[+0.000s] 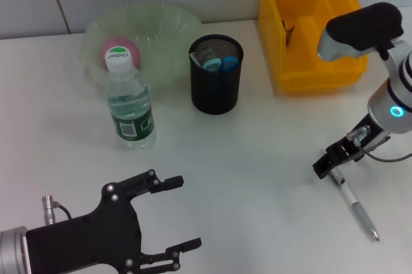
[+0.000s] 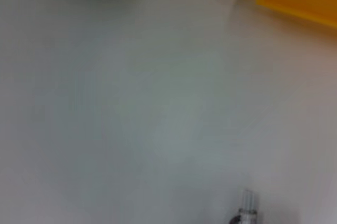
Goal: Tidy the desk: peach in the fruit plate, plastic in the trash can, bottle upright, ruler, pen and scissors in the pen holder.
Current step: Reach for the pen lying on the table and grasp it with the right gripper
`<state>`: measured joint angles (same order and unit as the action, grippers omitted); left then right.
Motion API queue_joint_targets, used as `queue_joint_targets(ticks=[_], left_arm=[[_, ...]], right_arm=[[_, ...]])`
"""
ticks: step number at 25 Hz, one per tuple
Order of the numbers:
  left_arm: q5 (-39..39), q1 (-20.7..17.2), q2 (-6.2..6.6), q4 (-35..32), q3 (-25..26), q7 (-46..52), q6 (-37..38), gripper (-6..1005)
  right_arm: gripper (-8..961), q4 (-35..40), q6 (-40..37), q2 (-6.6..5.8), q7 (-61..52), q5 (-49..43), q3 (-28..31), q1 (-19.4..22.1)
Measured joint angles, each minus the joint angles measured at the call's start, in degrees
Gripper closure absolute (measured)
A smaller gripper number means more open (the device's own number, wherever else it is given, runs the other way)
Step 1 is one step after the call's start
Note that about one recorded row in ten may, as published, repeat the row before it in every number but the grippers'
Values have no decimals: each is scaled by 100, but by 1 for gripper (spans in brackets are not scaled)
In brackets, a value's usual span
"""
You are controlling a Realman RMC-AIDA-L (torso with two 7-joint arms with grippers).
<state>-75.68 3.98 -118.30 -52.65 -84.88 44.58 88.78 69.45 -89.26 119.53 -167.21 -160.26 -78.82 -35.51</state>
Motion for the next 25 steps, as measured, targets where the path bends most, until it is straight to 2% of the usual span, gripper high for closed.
queue_joint_targets(ticks=[23, 25], left_arm=[[0, 4, -1, 44, -1, -82, 66, 217], [0, 4, -1, 44, -1, -82, 66, 217]], right_arm=[[232, -74, 1, -9, -116, -102, -79, -92], [274, -81, 0, -9, -116, -102, -80, -104]])
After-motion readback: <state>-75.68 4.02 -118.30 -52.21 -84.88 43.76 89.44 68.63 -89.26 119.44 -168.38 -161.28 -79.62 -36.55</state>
